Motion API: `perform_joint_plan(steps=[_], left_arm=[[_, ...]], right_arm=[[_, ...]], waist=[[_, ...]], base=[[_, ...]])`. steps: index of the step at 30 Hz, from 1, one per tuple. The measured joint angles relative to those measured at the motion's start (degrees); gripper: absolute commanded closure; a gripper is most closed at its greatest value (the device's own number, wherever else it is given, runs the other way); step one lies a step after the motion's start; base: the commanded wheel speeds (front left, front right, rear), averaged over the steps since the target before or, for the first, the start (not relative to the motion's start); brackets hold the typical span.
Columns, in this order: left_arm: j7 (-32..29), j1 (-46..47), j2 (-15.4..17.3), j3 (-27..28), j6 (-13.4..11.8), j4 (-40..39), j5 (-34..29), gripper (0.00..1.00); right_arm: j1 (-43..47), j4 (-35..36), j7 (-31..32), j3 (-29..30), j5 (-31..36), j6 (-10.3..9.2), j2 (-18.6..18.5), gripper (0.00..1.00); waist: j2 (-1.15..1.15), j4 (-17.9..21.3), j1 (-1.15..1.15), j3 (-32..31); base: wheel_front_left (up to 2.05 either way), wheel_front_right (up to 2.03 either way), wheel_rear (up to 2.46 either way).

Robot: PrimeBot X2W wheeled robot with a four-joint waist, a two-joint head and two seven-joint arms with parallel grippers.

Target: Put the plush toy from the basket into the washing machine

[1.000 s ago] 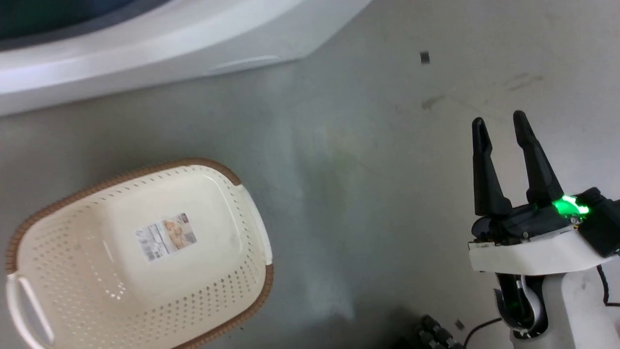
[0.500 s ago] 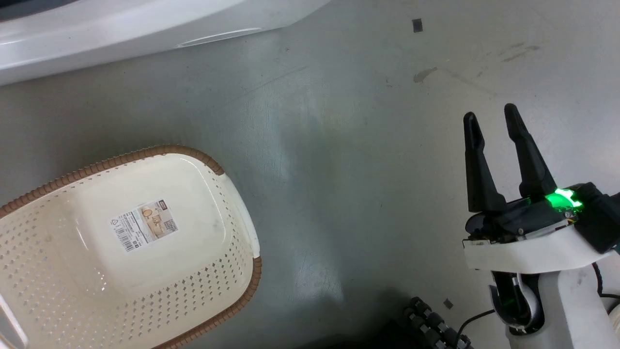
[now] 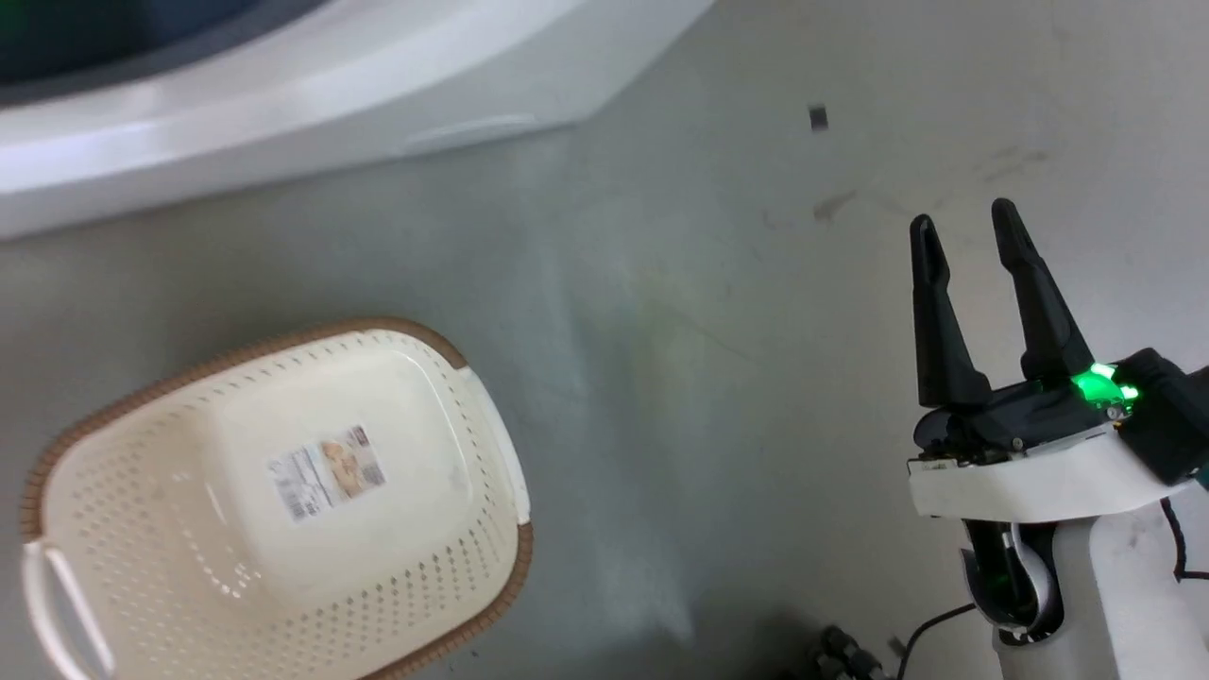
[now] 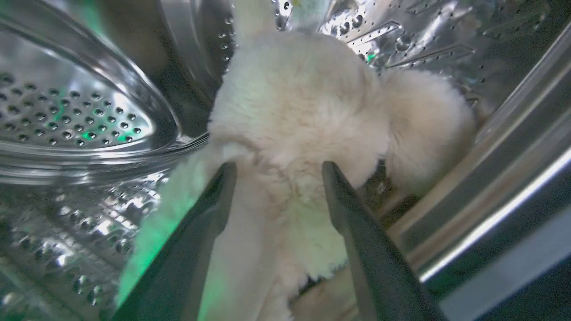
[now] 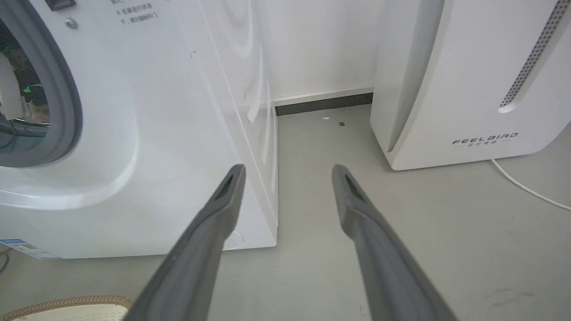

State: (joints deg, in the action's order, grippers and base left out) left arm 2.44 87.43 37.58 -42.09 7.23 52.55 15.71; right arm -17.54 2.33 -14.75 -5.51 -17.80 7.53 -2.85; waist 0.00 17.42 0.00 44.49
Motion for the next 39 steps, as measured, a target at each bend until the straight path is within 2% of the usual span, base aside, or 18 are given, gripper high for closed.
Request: perform_joint_plan(steps=[8, 15, 21, 32, 39], left_arm=[[9.4, -11.4, -5.6, 1.6, -1.9, 5.5, 5.3, 0.00], [12.1, -21.5, -8.6, 4.4, -4.0, 3.5, 9.0, 0.00], [12.2, -33.6, -9.7, 9.2, -8.3, -8.1, 10.9, 0.00], [12.3, -61.3, -10.7, 19.4, -19.1, -33.7, 11.4, 0.00], [12.3, -74.4, -15.1, 23.5, -22.0, -44.2, 7.8, 0.00]], right_arm=[[2.2, -1.8, 0.0, 0.7, 3.6, 0.00, 0.0, 0.00], [5.7, -2.9, 0.0, 1.1, 5.9, 0.00, 0.0, 0.00], [9.2, -3.4, 0.0, 2.1, 6.6, 0.00, 0.0, 0.00], [13.4, -3.8, 0.0, 2.3, 7.2, 0.00, 0.0, 0.00], [14.7, -3.9, 0.0, 2.8, 7.2, 0.00, 0.0, 0.00]], waist=[[0.00, -2.7, 0.01, -9.6], [0.00, -6.1, 0.01, -18.8], [0.00, -9.3, 0.01, -26.0], [0.00, -13.5, 0.02, -35.4], [0.00, -15.3, 0.02, -38.0]], base=[[0.00, 0.00, 0.00], [0.00, 0.00, 0.00], [0.00, 0.00, 0.00], [0.00, 0.00, 0.00], [0.00, 0.00, 0.00]])
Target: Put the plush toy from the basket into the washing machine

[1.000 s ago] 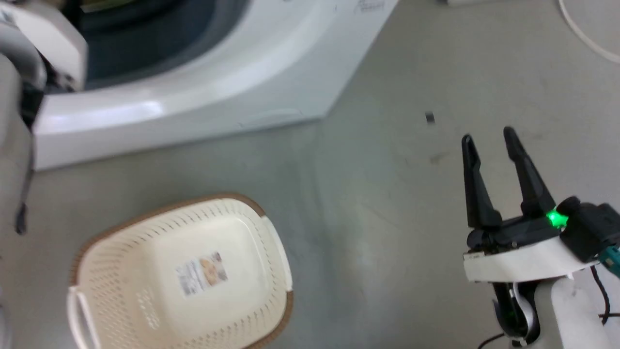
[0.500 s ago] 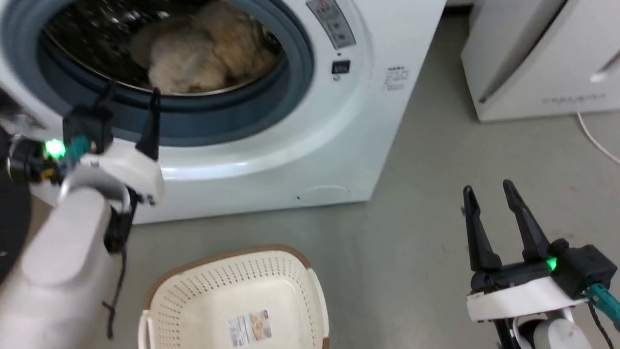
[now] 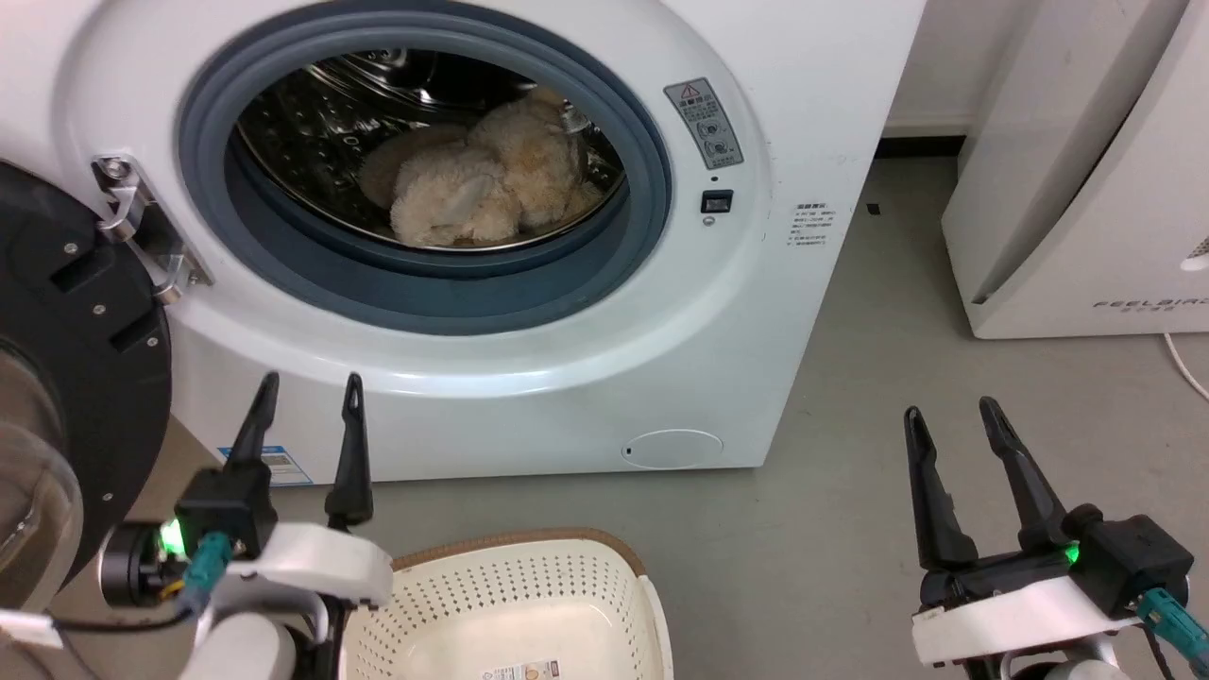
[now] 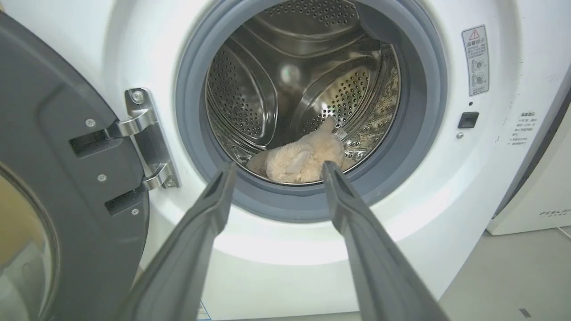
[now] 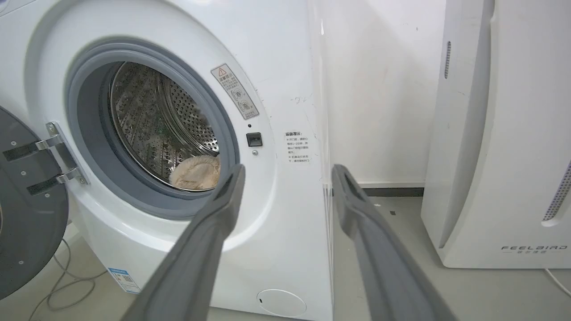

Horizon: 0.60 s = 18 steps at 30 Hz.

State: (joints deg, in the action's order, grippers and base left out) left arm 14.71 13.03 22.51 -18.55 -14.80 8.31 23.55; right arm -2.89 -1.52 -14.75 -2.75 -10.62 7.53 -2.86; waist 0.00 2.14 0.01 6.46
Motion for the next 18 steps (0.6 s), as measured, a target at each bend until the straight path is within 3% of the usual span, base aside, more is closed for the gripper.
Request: perform_joint_plan(steps=[7, 16, 17, 18], left_arm=[[0.0, -7.7, -5.5, 3.1, -0.7, -3.6, -4.5, 0.00], [0.0, -13.8, -9.5, 6.6, -1.1, -6.0, -8.7, 0.00], [0.0, -14.1, -9.9, 6.8, -0.9, -6.1, -8.8, 1.00], [0.0, -14.4, -10.1, 6.9, -0.8, -6.1, -8.9, 1.00]], right_arm=[[0.8, -0.3, 0.0, -0.4, 0.0, 0.00, 0.0, 0.00], [1.7, -0.6, 0.0, -1.3, -0.3, 0.00, 0.0, 0.00], [1.7, -0.6, 0.0, -1.4, -0.3, 0.00, 0.0, 1.00], [1.7, -0.6, 0.0, -1.5, -0.3, 0.00, 0.0, 1.00]], waist=[[0.00, -1.0, 0.00, -1.3], [0.00, -1.2, -0.01, -1.7], [0.00, -1.2, -0.01, -1.7], [0.00, -1.2, -0.01, -1.7]], base=[[0.00, 0.00, 0.00], [0.00, 0.00, 0.00], [0.00, 0.00, 0.00], [0.00, 0.00, 0.00]])
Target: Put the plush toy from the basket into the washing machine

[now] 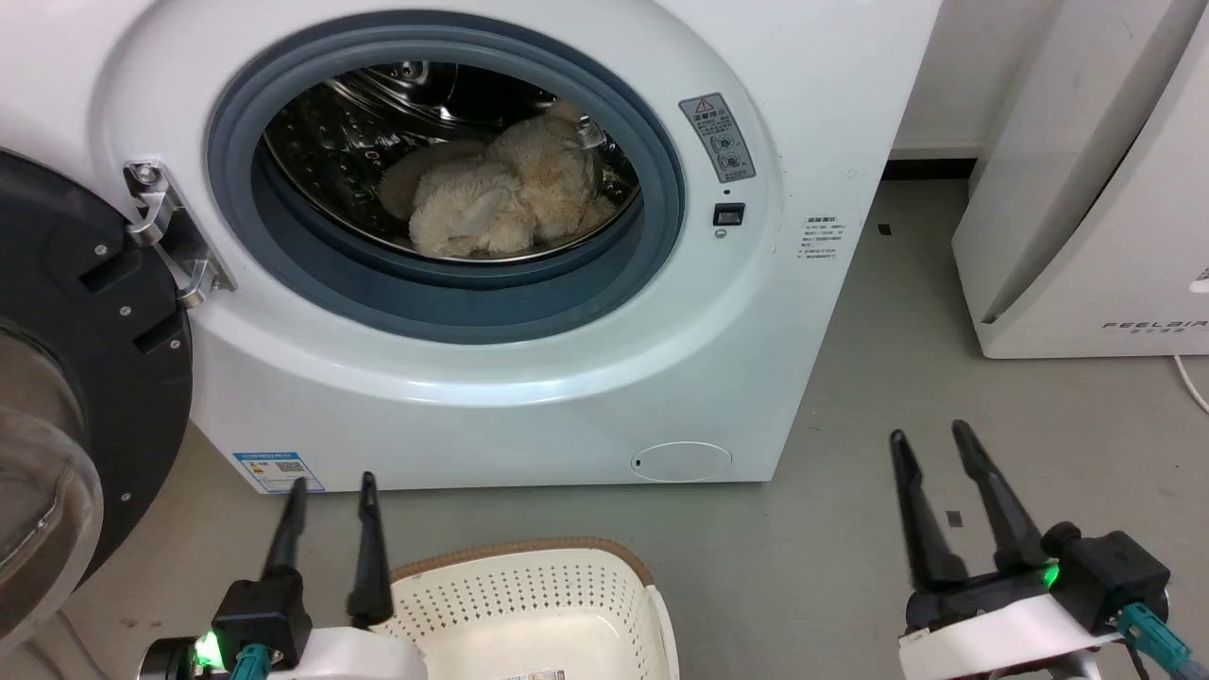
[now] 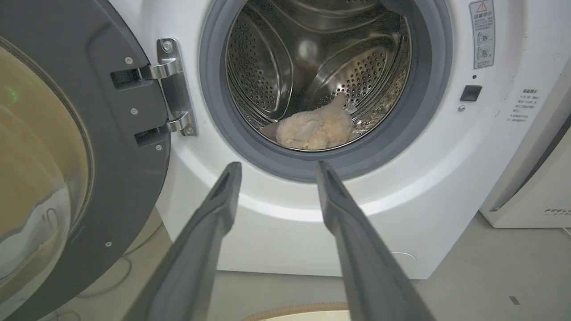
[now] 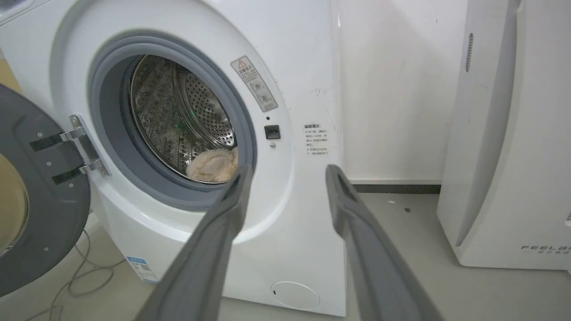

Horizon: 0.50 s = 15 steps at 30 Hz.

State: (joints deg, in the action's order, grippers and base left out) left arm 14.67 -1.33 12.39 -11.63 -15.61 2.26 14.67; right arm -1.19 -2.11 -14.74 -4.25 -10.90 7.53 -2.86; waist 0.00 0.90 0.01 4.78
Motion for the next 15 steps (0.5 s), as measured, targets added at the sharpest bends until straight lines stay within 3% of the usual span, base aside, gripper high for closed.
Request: perform_joint_plan(steps=[15], left_arm=[[-1.1, 0.0, -0.7, 0.5, 1.2, 0.0, -0.8, 1.00]], right_arm=[[0.0, 0.0, 1.2, 0.3, 0.4, 0.00, 0.0, 1.00]], waist=[[0.00, -0.1, -0.01, -0.4]], base=[[0.00, 0.00, 0.00]])
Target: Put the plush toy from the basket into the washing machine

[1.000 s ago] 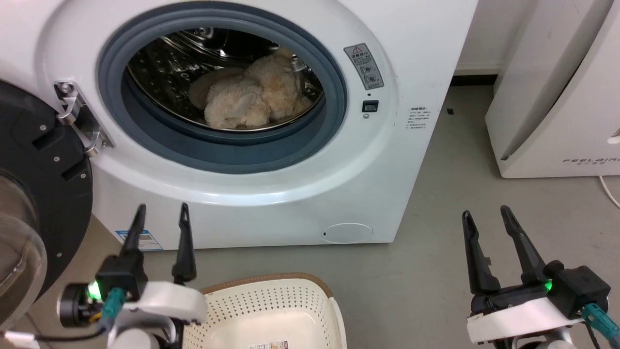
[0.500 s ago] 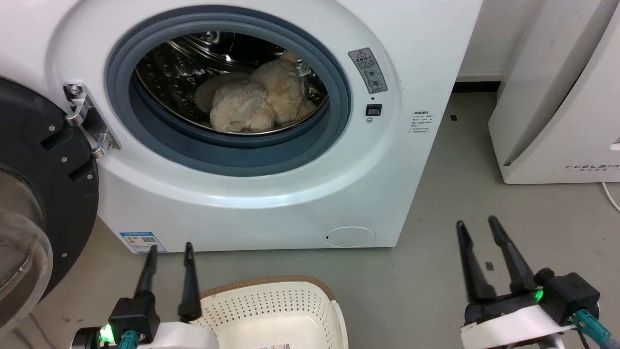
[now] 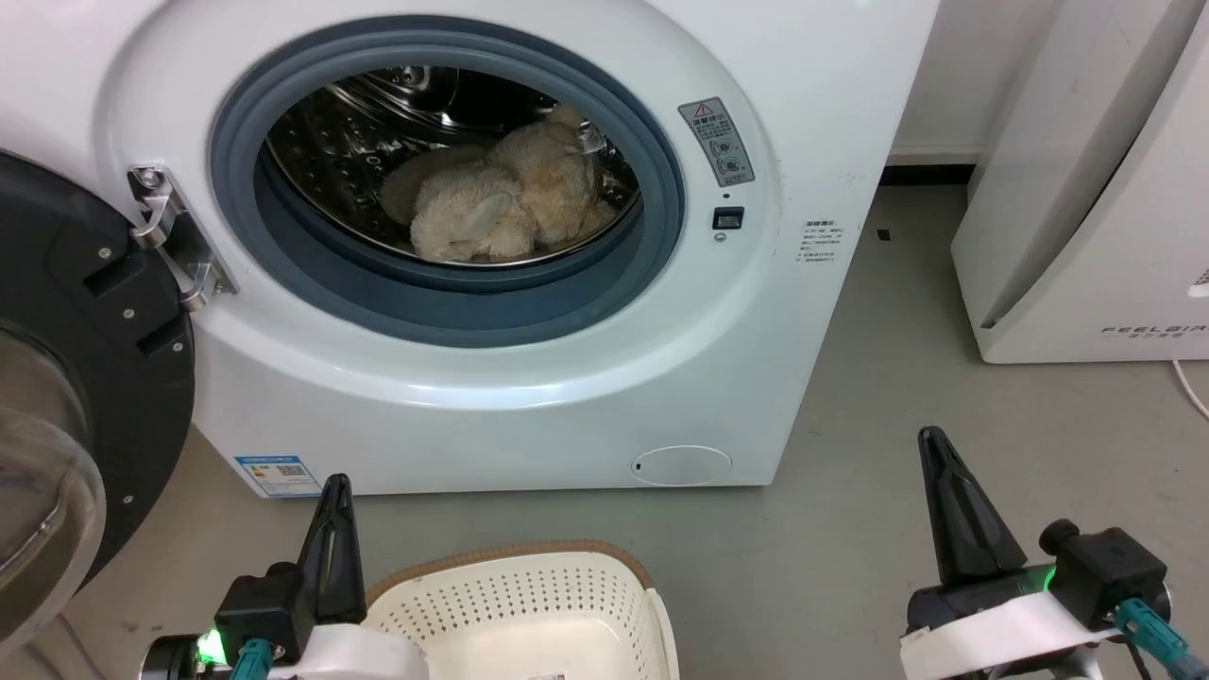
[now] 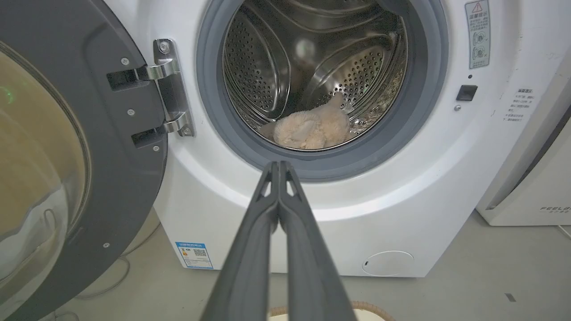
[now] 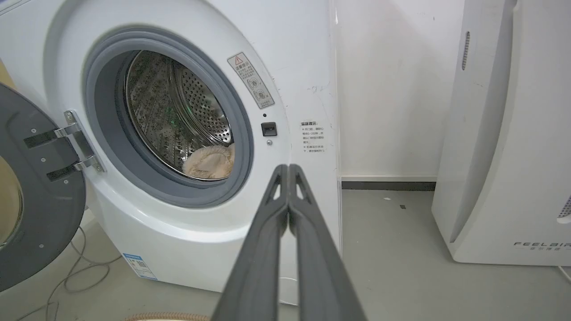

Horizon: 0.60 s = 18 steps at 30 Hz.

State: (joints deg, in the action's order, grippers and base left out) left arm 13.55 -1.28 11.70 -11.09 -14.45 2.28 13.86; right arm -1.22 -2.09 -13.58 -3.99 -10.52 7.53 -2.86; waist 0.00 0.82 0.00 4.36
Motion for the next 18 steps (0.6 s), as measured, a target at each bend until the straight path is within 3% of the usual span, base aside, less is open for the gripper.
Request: perform_joint_plan(steps=[18], left_arm=[[-2.0, 0.0, -1.4, 1.6, 2.1, -0.2, -1.8, 1.00]], right_arm=[[0.0, 0.2, 2.0, 0.6, 1.6, 0.00, 0.0, 1.00]], waist=[[0.00, -0.1, 0.00, -0.7]], base=[[0.00, 0.00, 0.00]])
